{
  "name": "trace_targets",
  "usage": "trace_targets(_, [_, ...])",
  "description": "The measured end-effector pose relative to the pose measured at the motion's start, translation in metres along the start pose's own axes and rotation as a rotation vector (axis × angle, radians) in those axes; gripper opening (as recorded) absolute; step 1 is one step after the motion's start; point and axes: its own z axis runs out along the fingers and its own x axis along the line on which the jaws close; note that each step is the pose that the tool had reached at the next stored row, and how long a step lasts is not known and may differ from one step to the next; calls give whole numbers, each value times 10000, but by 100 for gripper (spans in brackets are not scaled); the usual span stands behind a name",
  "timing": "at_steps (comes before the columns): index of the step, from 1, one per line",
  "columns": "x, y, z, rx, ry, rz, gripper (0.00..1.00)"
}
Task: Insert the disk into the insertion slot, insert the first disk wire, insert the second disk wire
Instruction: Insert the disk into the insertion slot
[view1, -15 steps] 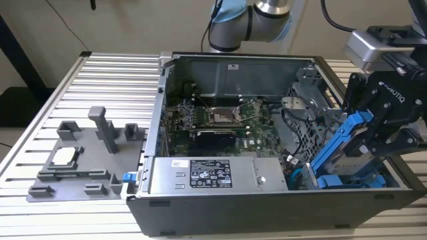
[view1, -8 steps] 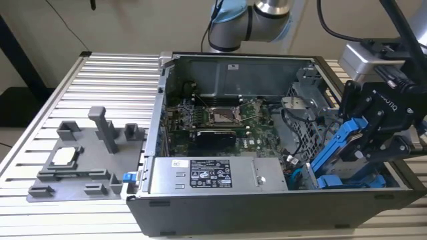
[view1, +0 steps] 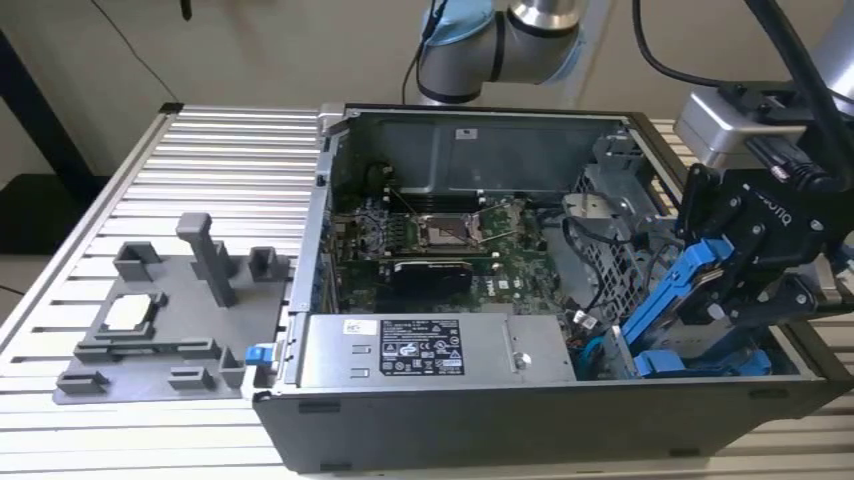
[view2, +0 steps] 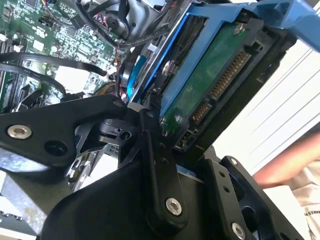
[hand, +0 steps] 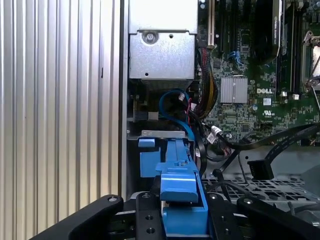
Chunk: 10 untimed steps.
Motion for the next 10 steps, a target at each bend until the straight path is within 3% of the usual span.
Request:
trace_targets(6, [0, 0, 1, 0, 1, -1, 46])
trace_targets(8, [0, 0, 1, 0, 1, 0, 58])
trace_targets(10, [0, 0, 2, 0, 1, 0, 58])
